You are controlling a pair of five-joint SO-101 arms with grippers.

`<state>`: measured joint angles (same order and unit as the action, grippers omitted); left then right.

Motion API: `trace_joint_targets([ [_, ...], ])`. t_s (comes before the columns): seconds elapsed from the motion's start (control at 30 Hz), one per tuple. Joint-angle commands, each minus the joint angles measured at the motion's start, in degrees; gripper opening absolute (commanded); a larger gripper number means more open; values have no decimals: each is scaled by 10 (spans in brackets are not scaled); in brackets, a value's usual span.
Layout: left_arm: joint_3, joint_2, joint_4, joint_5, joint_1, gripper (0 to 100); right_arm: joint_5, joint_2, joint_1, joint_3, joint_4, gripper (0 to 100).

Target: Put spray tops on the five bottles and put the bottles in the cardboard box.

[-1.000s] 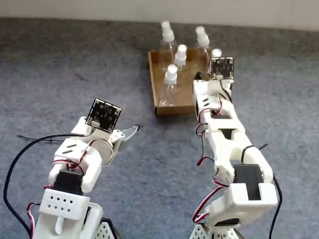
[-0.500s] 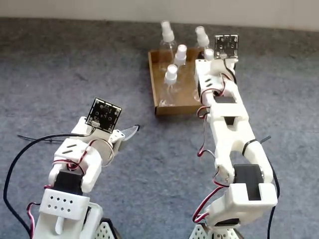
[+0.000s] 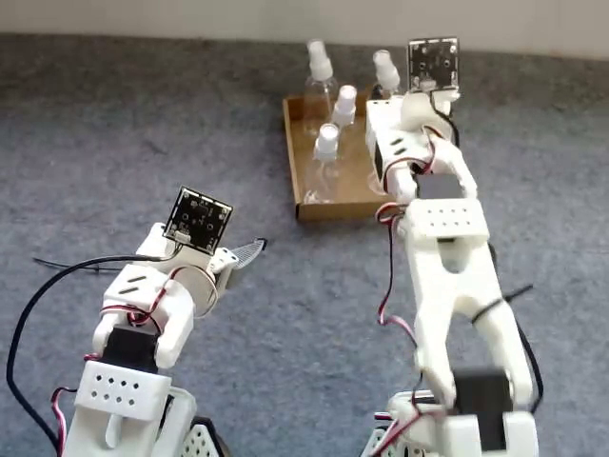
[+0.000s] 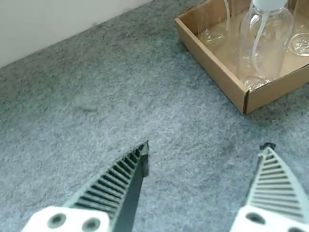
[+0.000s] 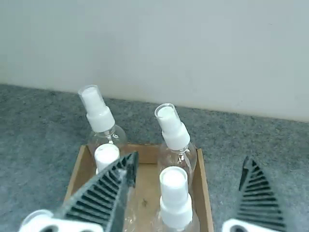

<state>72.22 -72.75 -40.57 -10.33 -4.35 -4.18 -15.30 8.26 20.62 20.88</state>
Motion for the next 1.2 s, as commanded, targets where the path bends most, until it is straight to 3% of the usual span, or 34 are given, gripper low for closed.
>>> trace_joint_targets([
  [0.0, -4, -4, 11, 2, 4, 319, -3, -101, 7, -36, 76, 270],
  [0.13, -9, -7, 11, 2, 7, 319, -6, -171, 5, 10, 134, 213],
  [0.3, -10, -8, 11, 1, 7, 319, -7, -278, 4, 124, 141, 67],
  [0.43, -4, -49, 4, 0, 42, 319, -7, -381, 4, 248, 141, 24],
  [0.7, 1, -320, -185, -1, 101, 319, -7, -606, 5, 498, 141, 24],
  [0.83, 18, -305, -232, -2, 101, 318, -7, -717, 7, 592, 141, 24],
  [0.93, 65, -292, -231, -2, 101, 251, -7, -799, 7, 666, 142, 20],
  [1.1, 154, -292, -222, -3, 102, 2, -7, -909, 7, 780, 191, 20],
  [1.17, 200, -292, -203, -3, 102, 31, -7, -898, 5, 809, 200, 20],
])
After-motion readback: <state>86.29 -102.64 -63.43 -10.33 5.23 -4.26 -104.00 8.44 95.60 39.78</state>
